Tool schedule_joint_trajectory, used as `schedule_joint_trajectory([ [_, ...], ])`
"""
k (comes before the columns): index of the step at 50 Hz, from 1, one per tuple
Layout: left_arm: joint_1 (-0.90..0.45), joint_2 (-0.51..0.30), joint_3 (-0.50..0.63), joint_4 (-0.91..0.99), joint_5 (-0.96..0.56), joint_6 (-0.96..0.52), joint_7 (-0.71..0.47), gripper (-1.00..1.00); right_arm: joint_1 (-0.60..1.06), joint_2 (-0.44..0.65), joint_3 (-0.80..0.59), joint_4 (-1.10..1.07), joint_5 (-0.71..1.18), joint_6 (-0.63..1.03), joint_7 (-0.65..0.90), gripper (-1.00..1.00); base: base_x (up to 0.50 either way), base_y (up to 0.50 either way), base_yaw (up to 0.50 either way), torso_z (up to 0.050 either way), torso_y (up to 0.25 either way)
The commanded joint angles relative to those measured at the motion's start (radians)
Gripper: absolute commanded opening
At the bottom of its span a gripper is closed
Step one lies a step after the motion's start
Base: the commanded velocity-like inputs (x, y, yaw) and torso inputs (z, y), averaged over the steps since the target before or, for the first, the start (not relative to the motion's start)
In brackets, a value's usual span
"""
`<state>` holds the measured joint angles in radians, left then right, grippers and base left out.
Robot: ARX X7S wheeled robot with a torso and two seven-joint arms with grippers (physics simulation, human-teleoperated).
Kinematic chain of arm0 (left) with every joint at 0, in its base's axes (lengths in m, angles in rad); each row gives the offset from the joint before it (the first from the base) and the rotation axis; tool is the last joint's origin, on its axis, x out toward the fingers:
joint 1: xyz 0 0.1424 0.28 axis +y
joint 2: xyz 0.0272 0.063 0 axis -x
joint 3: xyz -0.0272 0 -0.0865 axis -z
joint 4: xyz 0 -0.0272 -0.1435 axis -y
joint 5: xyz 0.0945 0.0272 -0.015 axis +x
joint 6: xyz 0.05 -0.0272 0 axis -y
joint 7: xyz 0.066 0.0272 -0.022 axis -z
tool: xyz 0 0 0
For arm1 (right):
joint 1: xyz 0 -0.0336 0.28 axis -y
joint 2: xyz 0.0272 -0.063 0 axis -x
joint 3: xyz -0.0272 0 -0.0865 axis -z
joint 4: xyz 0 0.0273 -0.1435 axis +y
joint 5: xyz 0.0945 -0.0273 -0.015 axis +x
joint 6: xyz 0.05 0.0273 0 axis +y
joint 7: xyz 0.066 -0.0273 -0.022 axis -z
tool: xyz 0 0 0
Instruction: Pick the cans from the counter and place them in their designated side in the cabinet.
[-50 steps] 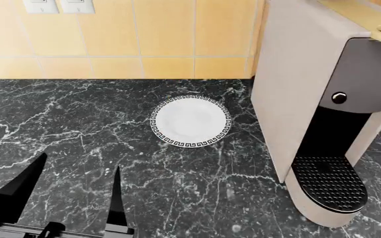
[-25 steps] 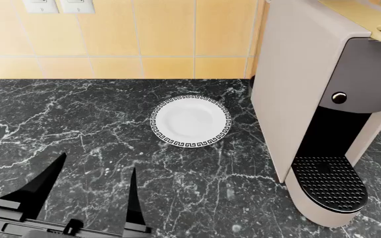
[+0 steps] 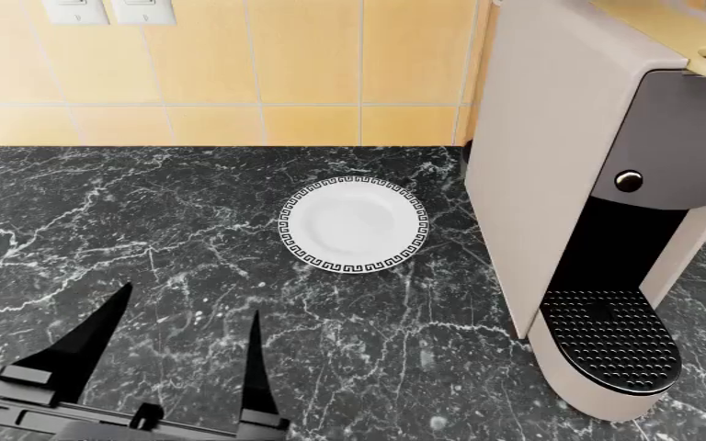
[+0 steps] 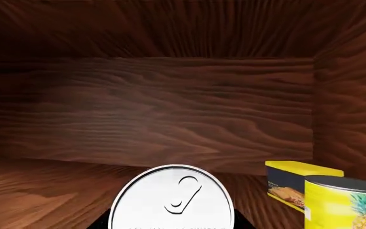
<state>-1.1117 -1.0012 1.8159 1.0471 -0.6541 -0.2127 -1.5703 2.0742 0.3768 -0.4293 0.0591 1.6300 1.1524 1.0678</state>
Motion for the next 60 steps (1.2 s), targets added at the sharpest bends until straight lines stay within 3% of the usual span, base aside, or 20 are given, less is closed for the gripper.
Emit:
schedule_joint_trajectory([
  [1, 0.006, 0.013, -0.028, 0.000, -0.023, -0.023, 0.000, 1.00, -0.052, -0.010, -0.009, 0.135, -0.043, -0.021, -0.088, -1.00, 0.00, 0.00, 0.00, 0.000, 0.000],
  [25, 0.032, 0.034, -0.081, 0.000, -0.057, -0.057, 0.001, 1.00, -0.114, -0.013, -0.119, 0.284, -0.188, -0.055, -0.255, -1.00, 0.00, 0.00, 0.00, 0.000, 0.000],
  [26, 0.035, 0.034, -0.082, 0.000, -0.055, -0.058, 0.001, 1.00, -0.114, -0.011, -0.120, 0.283, -0.188, -0.053, -0.254, 1.00, 0.00, 0.00, 0.00, 0.000, 0.000],
  [48, 0.036, 0.021, -0.064, 0.000, -0.034, -0.039, 0.000, 1.00, 0.012, 0.023, -0.212, 0.062, -0.292, 0.000, -0.207, 1.00, 0.00, 0.00, 0.00, 0.000, 0.000],
  [60, 0.014, 0.005, -0.045, 0.000, -0.026, -0.025, 0.000, 1.00, 0.016, 0.032, -0.178, 0.018, -0.239, 0.019, -0.144, 1.00, 0.00, 0.00, 0.00, 0.000, 0.000],
])
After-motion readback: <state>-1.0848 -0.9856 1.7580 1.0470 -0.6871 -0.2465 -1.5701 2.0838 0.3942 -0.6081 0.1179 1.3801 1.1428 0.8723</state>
